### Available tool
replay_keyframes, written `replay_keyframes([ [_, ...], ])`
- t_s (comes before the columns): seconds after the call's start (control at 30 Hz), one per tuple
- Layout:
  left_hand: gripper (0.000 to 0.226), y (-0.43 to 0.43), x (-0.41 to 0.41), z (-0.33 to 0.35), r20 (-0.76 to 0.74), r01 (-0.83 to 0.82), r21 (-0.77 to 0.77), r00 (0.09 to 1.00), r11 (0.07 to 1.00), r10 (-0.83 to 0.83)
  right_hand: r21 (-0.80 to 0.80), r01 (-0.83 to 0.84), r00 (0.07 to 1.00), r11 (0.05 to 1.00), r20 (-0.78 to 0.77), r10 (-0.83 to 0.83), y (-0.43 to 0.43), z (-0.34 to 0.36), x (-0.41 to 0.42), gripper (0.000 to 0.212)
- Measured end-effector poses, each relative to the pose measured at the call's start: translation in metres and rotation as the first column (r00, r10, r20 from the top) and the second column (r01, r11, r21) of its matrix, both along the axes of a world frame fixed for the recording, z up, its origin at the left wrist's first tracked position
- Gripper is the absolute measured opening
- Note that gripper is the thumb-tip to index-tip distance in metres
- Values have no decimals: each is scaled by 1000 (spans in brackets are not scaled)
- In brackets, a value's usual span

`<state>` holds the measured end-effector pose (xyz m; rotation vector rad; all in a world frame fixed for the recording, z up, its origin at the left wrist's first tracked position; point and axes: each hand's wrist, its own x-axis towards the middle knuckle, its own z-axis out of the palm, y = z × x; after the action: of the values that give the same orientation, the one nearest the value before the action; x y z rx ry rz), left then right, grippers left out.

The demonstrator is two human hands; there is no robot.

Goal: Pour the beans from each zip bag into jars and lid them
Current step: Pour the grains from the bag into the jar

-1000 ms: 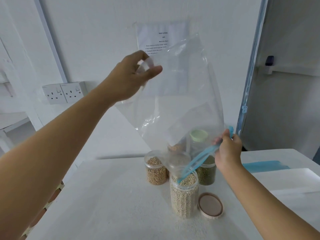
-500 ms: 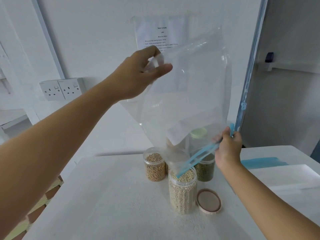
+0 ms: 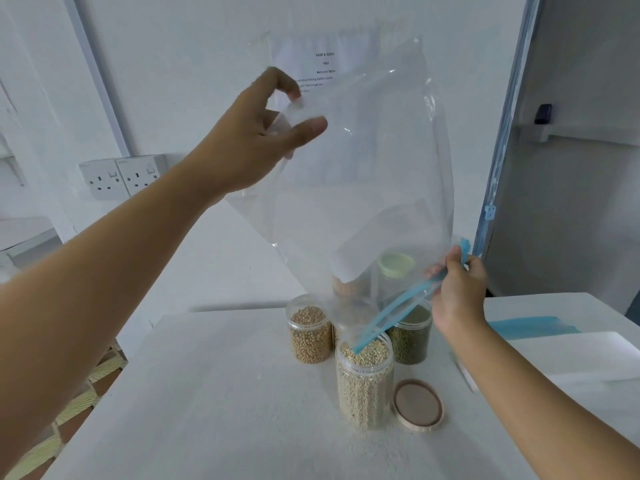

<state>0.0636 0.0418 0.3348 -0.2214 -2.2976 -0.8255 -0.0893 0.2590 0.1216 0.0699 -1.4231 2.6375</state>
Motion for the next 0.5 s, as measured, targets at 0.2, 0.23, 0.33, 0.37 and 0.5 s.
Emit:
replay_keyframes([
  [0.2,52,-9,6,-2,-71,-41,28,997,999,43,-8,-26,1000,1000,-4,26,0,7,-5,29],
  [0.23,55,-12,7,-2,-74,-33,43,997,999,36,-1,-24,1000,1000,-3,24,0,7,-5,30],
  [0.33,48,-23,13,-2,-78,-51,69,995,996,57,19,-6,1000,1000,-27,6,0,9,-6,29],
  [0.37,43,-26,15,-4,-83,-56,88,995,995,63,25,-5,999,1000,-41,6,-1,9,-5,29],
  [0.5,42,-26,18,-11,-86,-14,88,996,996,22,40,1,999,999,-34,0,-6,6,-7,28],
])
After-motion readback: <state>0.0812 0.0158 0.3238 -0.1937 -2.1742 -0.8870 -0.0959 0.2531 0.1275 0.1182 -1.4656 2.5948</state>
